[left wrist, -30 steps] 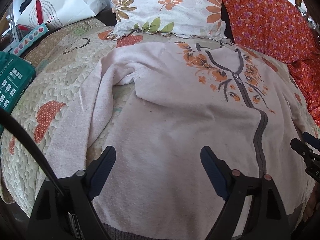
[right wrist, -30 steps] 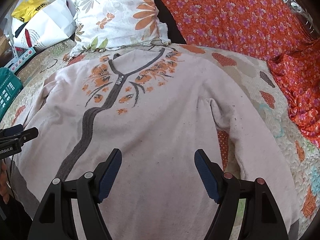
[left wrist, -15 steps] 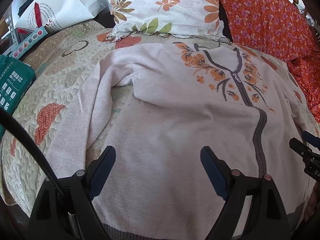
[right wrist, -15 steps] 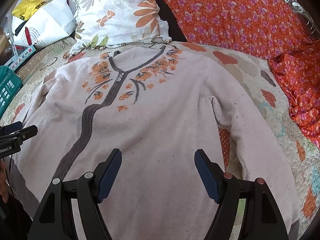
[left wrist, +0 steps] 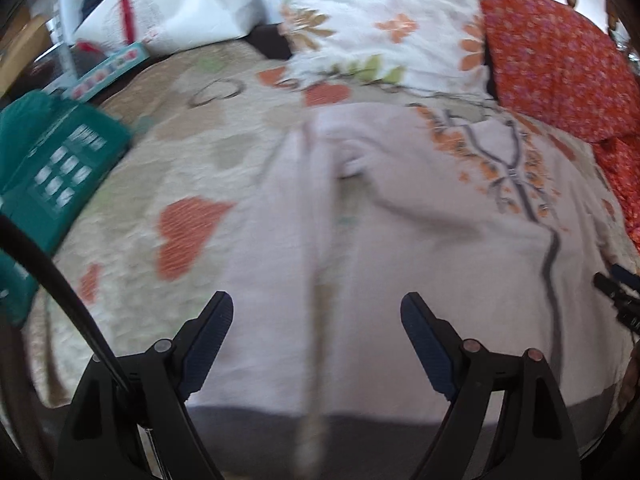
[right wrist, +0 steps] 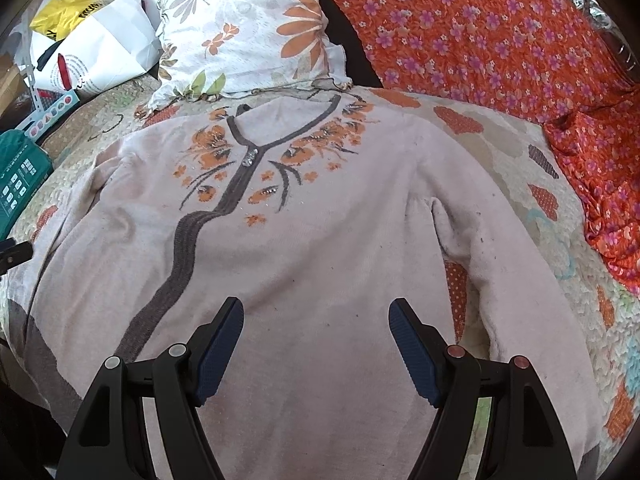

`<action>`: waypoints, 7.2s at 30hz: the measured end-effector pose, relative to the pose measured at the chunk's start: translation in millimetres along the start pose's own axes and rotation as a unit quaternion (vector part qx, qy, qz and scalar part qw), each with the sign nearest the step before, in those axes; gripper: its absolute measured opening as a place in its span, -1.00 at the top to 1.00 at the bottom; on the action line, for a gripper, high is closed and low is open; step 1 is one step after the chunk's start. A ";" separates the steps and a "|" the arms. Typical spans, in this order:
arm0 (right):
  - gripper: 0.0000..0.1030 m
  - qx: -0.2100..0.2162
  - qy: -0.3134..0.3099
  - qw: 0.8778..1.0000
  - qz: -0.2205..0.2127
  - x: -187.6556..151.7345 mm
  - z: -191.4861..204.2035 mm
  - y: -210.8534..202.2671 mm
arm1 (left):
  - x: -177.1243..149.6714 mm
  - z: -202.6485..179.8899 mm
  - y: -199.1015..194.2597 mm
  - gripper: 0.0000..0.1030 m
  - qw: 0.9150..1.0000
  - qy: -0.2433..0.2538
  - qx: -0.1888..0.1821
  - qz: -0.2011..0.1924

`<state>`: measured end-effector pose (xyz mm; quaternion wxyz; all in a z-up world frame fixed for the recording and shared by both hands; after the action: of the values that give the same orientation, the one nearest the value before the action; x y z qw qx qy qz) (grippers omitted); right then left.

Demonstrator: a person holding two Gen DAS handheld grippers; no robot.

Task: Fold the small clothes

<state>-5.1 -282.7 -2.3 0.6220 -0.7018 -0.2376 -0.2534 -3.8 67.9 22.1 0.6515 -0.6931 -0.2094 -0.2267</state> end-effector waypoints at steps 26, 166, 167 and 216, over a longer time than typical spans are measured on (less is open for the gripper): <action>-0.54 -0.017 -0.004 1.000 0.003 -1.1 -4.1 -1.9 | 0.7 284.8 -27.8 0.27 0.909 -0.400 0.082 -0.088; 0.88 0.076 -0.126 0.983 0.109 257.8 290.0 195.6 | 102.8 118.9 32.0 -0.47 0.942 -0.316 -0.098 -0.053; 0.83 0.086 -0.122 0.983 0.104 256.0 287.1 185.8 | 101.9 120.4 31.2 -0.47 0.942 -0.318 -0.097 -0.053; -0.18 0.232 -0.355 0.899 0.113 -86.4 291.5 -48.9 | 67.5 160.9 5.1 -0.48 0.927 -0.361 -0.073 -0.072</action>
<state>-84.9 10.8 -50.2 0.6660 -0.6031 -0.4138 0.1468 60.5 227.8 49.8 0.4617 -0.7566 -0.4625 -0.0221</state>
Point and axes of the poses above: each gripper's, at about its wrist camera, not at the fingertips, and y roughly the way its jaws point, z to its left, x to its top, the point moved 5 cm from there along y, roughly the way its jaws point, and after that the axes turned 4 degrees about -x, right-handed, at the moved point
